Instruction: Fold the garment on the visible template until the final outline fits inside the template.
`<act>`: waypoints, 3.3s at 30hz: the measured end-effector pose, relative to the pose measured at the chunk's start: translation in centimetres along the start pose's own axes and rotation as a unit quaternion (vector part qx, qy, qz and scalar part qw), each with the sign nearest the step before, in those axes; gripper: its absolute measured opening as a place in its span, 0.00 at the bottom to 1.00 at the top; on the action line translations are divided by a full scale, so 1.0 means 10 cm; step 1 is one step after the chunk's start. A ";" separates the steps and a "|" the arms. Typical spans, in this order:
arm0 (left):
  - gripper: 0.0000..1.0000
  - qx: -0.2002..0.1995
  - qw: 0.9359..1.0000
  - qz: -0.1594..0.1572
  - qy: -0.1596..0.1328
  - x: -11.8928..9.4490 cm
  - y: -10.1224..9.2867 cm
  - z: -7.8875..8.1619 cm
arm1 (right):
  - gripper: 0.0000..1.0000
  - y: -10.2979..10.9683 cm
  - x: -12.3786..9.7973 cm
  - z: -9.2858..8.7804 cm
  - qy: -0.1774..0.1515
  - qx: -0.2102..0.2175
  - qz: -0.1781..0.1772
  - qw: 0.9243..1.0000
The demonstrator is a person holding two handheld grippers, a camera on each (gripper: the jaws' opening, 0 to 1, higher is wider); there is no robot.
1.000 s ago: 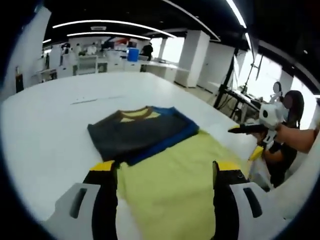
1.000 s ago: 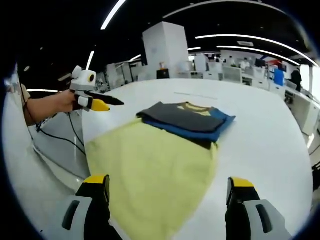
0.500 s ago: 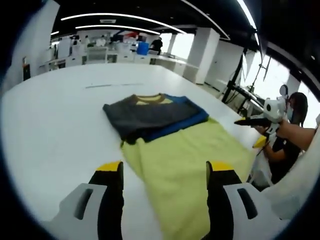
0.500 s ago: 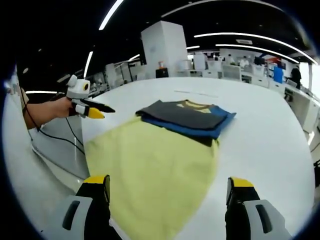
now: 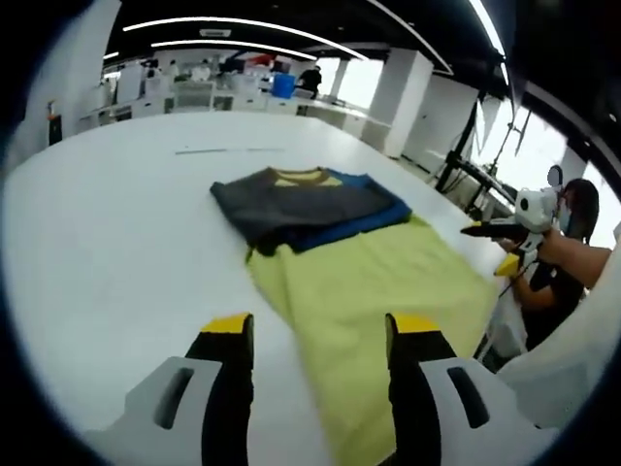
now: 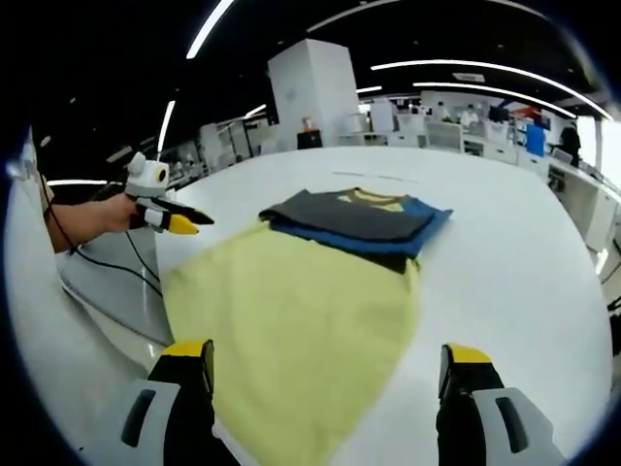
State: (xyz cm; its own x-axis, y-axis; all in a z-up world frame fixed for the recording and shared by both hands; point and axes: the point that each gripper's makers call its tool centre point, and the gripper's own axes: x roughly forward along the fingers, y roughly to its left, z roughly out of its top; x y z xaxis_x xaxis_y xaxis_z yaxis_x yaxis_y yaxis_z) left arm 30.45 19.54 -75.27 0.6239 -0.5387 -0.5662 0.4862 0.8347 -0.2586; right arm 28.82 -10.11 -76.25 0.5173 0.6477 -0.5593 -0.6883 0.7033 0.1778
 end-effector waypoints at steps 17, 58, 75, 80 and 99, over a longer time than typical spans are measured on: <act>0.32 -0.043 0.999 0.017 0.000 0.00 0.26 -0.10 | 0.95 -0.01 -0.04 -0.10 0.008 0.008 -0.005 1.000; 0.02 0.036 0.997 0.034 0.058 0.50 0.34 -0.11 | 0.95 -0.07 -0.12 -0.18 0.010 0.014 -0.017 1.000; 0.00 0.068 0.994 0.046 0.068 0.47 0.40 -0.09 | 0.95 -0.08 -0.09 -0.18 0.010 0.014 -0.016 1.000; 0.00 0.062 0.994 0.058 0.067 0.41 0.52 -0.07 | 0.95 -0.08 -0.09 -0.19 0.011 0.015 -0.016 1.000; 0.00 0.063 0.994 0.061 0.072 0.35 0.57 -0.08 | 0.95 -0.06 -0.06 -0.19 0.015 0.014 -0.011 1.000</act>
State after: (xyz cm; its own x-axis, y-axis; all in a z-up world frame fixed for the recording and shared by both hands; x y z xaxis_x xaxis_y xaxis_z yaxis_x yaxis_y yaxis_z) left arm 34.86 22.54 -79.36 0.5928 -0.4054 -0.6959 0.4912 0.8668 -0.0866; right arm 27.98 -11.50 -77.57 0.5161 0.6232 -0.5876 -0.6622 0.7254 0.1877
